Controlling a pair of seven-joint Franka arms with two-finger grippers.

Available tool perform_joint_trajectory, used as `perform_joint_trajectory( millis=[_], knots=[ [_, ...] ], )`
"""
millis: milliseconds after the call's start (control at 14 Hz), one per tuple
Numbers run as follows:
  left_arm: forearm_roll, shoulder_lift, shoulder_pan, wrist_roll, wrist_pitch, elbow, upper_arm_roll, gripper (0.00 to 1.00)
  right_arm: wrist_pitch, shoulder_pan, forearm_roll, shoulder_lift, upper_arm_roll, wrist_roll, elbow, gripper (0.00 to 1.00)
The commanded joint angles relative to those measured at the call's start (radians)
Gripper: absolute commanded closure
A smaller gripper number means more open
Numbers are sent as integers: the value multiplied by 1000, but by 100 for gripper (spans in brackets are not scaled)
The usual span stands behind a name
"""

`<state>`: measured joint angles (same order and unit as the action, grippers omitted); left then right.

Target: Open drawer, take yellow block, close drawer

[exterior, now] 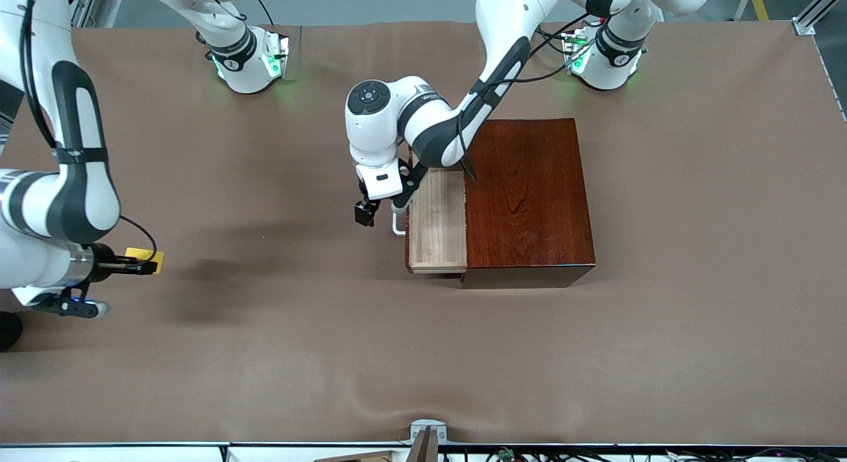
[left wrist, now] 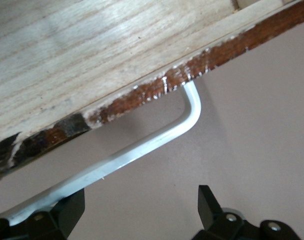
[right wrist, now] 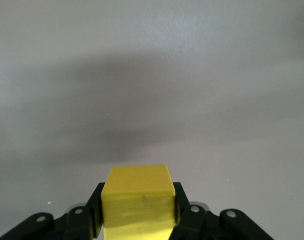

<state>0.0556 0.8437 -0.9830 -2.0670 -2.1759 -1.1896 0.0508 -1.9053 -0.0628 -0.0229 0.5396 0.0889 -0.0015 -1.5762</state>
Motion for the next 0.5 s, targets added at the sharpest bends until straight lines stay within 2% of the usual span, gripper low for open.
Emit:
perform_joint_trajectory(
  millis=[0, 429],
  knots=[
    [20, 2, -6, -15, 66, 21, 34, 0, -81, -26, 15, -23, -20, -37, -99, 100],
    [26, -5, -2, -5, 146, 18, 58, 0, -257, -54, 17, -18, -18, -126, -224, 100]
  ],
)
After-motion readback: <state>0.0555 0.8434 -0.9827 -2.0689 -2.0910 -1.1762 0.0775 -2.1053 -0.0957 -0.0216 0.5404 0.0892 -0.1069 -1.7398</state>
